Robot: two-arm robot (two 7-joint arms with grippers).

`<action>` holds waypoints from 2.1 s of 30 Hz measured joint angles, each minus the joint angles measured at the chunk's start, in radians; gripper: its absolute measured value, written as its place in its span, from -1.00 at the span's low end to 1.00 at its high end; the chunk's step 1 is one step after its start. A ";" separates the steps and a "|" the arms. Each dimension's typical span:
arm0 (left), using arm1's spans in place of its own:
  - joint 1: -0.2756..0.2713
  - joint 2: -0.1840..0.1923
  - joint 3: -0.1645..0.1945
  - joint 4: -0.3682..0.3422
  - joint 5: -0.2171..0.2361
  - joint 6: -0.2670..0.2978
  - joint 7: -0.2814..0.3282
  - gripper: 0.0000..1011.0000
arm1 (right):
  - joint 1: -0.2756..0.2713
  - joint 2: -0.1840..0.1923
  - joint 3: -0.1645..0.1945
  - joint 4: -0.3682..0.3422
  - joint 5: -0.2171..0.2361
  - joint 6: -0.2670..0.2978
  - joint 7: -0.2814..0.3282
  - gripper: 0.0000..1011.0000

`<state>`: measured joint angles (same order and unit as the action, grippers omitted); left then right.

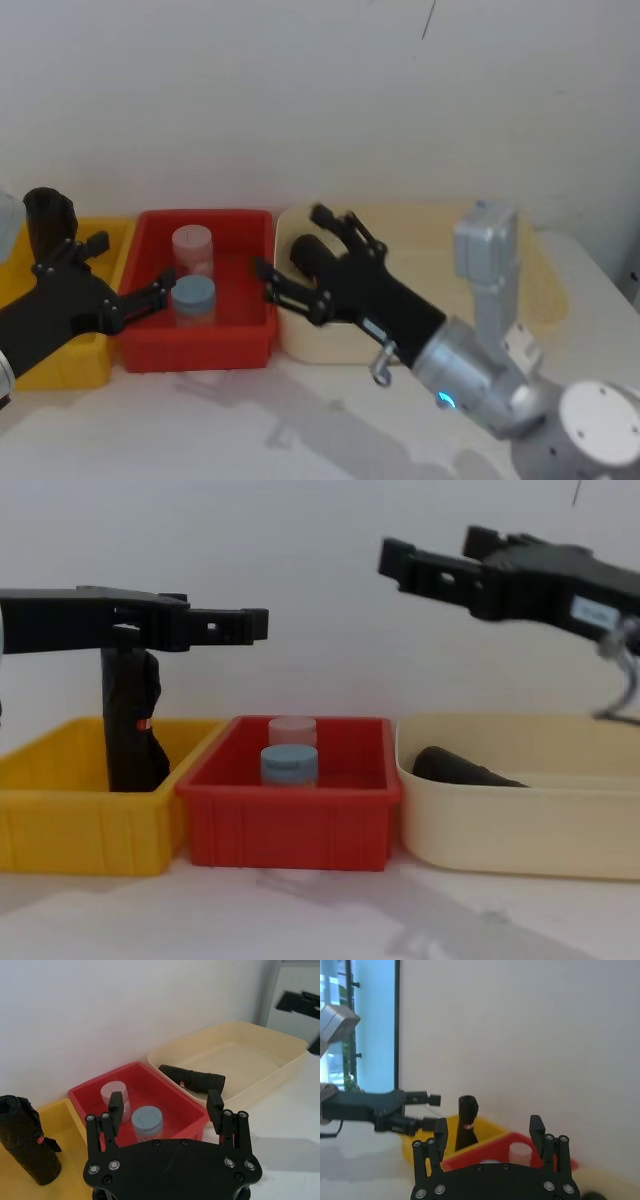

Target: Pick up the garbage bag with the one hand and transfer it to the other hand.

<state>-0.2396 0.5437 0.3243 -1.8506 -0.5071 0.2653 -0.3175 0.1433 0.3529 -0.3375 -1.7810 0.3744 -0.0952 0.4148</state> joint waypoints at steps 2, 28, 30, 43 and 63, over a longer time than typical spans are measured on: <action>0.000 0.000 0.000 0.000 0.000 0.000 0.000 0.98 | 0.065 -0.018 -0.018 0.030 0.008 0.035 0.018 0.98; 0.001 0.000 0.000 -0.001 0.000 0.002 0.000 0.98 | 0.445 -0.138 -0.196 0.295 0.028 0.267 0.140 0.98; 0.002 0.000 -0.001 -0.003 0.000 0.006 0.000 0.98 | 0.452 -0.143 -0.200 0.301 0.030 0.273 0.140 0.98; 0.090 0.017 -0.045 -0.075 -0.017 0.076 0.066 0.98 | 0.500 -0.198 -0.204 0.353 0.045 0.314 0.075 0.98; 0.269 0.037 -0.136 -0.198 -0.018 0.159 0.194 0.98 | 0.558 -0.202 -0.270 0.408 -0.001 0.314 0.065 0.98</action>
<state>0.0297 0.5809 0.1887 -2.0489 -0.5252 0.4239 -0.1238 0.7015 0.1506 -0.6075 -1.3734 0.3732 0.2188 0.4796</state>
